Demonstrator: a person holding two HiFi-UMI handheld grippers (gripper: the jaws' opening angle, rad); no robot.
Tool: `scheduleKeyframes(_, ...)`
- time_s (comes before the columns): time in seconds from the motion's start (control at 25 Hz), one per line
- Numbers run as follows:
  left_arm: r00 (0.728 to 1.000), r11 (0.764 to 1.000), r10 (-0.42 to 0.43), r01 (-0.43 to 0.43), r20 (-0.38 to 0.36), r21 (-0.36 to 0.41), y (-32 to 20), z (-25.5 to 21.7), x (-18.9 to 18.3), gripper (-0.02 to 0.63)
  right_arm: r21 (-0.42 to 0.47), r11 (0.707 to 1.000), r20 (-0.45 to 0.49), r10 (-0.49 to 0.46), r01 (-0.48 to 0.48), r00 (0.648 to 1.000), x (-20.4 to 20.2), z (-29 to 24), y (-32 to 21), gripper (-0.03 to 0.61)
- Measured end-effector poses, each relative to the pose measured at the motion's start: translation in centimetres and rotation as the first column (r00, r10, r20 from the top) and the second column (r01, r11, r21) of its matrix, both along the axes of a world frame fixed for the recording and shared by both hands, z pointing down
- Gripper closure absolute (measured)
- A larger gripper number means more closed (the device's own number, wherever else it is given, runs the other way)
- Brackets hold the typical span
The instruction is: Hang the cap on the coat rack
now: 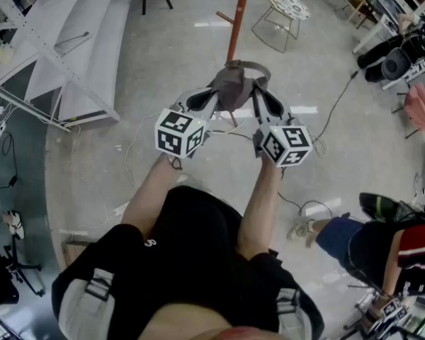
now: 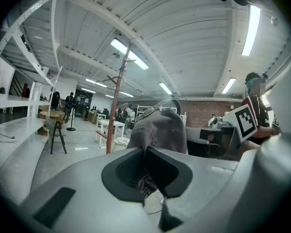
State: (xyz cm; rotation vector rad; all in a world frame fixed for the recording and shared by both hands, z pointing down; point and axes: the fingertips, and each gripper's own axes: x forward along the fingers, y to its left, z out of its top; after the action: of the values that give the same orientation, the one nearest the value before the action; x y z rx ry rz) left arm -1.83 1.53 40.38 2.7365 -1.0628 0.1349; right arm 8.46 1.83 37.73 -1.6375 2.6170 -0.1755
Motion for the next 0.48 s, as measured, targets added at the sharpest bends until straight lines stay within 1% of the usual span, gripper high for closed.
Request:
scheduleKeyframes(0.32, 1.000, 1.000, -0.001, 0.001, 0.012, -0.013, 0.5, 0.3, 0.3, 0.603, -0.006, 1.000, -0.004, 0.024, -0.024, 1.000, 0.1, 0.3, -0.3, 0.577)
scheduleKeyframes(0.48, 1.000, 1.000, -0.005, 0.006, 0.007, -0.017, 0.2, 0.5, 0.6, 0.603, 0.021, 1.000, 0.000, 0.016, -0.016, 1.000, 0.2, -0.4, -0.9, 0.575)
